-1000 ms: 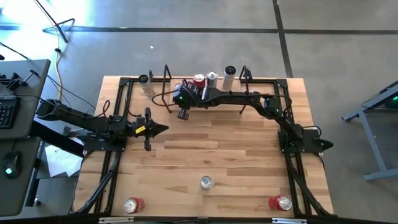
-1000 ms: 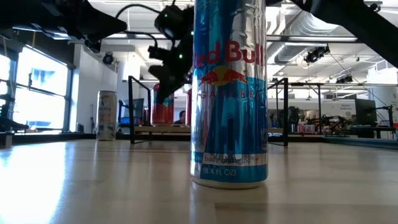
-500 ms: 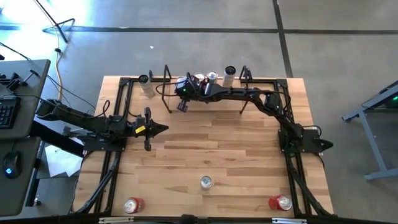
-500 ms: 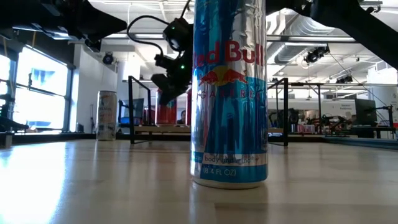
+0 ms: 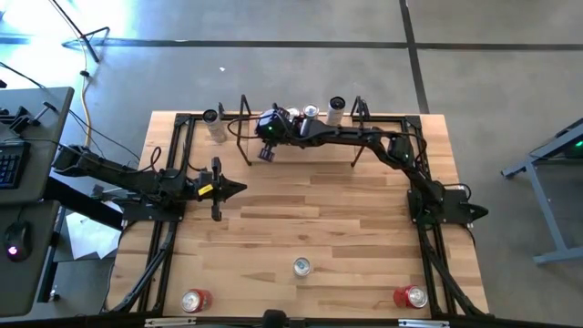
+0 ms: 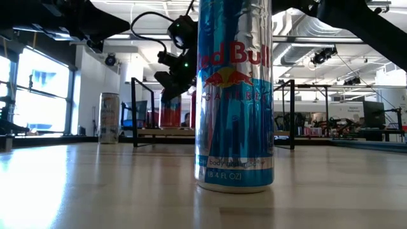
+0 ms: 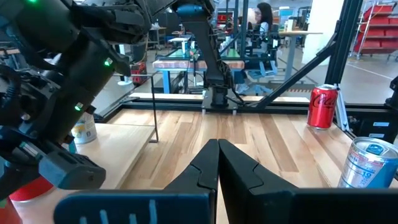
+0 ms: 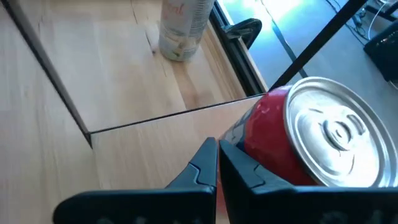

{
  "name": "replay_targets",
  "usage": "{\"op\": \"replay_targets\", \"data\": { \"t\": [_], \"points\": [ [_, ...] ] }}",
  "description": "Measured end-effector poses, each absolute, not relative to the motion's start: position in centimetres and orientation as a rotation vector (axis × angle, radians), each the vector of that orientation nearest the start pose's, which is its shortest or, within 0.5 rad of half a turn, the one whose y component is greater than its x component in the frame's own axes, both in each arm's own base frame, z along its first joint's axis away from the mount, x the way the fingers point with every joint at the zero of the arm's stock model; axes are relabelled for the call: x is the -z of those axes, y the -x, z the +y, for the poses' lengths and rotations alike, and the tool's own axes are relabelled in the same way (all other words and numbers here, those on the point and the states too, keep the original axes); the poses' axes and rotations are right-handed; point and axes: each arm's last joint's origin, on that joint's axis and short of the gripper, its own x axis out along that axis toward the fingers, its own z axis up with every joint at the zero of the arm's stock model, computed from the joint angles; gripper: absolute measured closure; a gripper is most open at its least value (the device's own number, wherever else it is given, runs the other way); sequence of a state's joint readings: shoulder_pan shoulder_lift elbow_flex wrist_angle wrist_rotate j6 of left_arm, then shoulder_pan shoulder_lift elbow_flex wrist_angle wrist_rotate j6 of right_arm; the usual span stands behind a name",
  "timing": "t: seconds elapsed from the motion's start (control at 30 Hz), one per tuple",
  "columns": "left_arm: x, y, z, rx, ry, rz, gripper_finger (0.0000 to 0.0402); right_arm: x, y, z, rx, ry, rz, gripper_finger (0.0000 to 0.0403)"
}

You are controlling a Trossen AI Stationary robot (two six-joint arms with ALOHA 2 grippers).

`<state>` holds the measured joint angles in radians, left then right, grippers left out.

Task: Place canned beverage on shelf
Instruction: Put the right red soda can on the shelf, then put the white yellow soda can on the shelf and align with the other white yellow soda can

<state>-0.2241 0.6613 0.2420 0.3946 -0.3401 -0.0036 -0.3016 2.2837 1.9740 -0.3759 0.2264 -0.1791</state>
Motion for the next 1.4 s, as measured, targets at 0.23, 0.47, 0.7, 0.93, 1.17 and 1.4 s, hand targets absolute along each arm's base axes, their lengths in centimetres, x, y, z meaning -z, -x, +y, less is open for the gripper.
{"op": "replay_targets", "data": {
  "t": [0.23, 0.47, 0.7, 0.93, 1.17, 1.4],
  "points": [
    [-21.8, -15.3, -2.5, -0.116, -0.007, 0.024, 0.0401, -22.5, -49.1, -16.3, 0.456, 0.125, 0.751, 0.0403],
    [-21.8, -15.3, -2.5, -0.116, -0.010, 0.026, 0.0401, -23.2, -48.7, -14.3, 0.428, 0.144, 0.817, 0.0403],
    [-21.8, -15.3, -2.5, -0.116, -0.010, 0.025, 0.0401, -23.0, -47.9, -14.8, 0.559, 0.149, 0.893, 0.0403],
    [-21.8, -15.3, -2.5, -0.116, -0.011, 0.024, 0.0402, -23.2, -47.7, -16.0, 0.604, 0.128, 0.861, 0.0403],
    [-22.0, -15.3, -2.5, -0.117, -0.026, 0.010, 0.0401, -23.8, -47.8, -14.3, 0.548, 0.141, 0.872, 0.0403],
    [-22.0, -15.3, -2.5, -0.117, -0.041, 0.013, 0.0401, -21.3, -48.5, -9.4, 0.477, 0.138, 0.767, 0.0403]
  ]
}}
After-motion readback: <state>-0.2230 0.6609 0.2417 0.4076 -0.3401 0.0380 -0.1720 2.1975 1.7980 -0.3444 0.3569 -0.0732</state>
